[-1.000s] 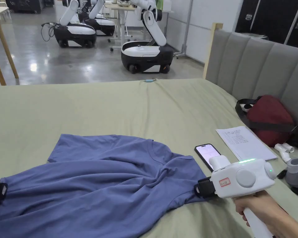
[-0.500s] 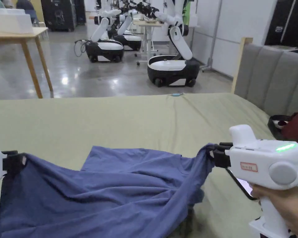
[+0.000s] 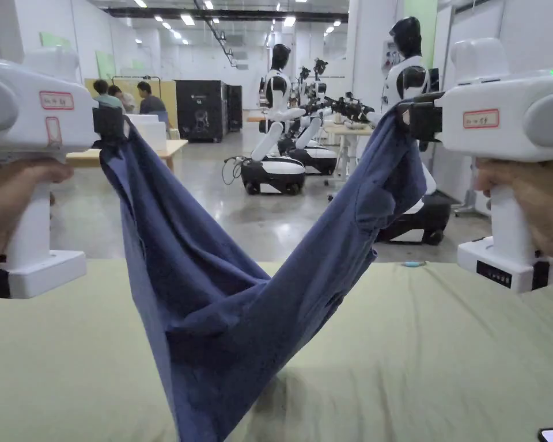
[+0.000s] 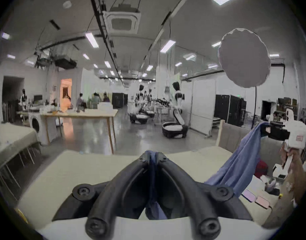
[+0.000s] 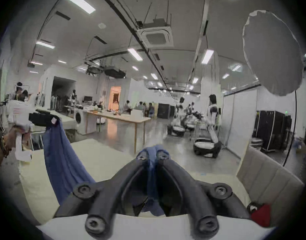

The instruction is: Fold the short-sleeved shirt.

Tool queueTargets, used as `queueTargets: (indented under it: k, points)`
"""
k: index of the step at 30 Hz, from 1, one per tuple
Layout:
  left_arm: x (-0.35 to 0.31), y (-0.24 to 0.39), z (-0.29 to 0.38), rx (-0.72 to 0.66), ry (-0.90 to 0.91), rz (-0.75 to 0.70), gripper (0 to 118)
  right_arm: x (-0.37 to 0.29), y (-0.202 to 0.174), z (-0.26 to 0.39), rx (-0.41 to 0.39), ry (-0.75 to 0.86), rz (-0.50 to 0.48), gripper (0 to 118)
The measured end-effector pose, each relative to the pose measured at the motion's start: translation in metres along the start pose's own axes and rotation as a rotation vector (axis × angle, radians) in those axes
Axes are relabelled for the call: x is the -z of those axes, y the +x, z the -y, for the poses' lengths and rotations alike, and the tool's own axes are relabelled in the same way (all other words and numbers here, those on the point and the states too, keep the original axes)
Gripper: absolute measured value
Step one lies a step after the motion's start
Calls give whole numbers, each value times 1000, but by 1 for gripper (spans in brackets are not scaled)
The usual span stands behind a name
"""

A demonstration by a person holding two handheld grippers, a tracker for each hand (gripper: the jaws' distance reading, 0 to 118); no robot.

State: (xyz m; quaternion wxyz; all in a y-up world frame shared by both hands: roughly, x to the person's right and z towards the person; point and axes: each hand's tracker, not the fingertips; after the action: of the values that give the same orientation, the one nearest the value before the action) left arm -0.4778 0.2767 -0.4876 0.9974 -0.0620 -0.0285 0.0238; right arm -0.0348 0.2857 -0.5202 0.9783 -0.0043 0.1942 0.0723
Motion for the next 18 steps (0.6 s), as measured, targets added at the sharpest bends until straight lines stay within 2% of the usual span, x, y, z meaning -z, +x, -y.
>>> queueTargets:
  k: [4,11,15,18]
  points:
    - [29,-12,-24,-17,33,-33,4,41,13,-37,55,27,43,7]
    - [96,-34,-23,-54,53,-84,4,97,56,-59,215,34,153,7]
    - [124,-34,-12,-64,79,-24,4,112,71,-49,199,19,176,7]
    - [134,-30,-1,-93,97,-9,4,106,66,-53,190,16,183,7]
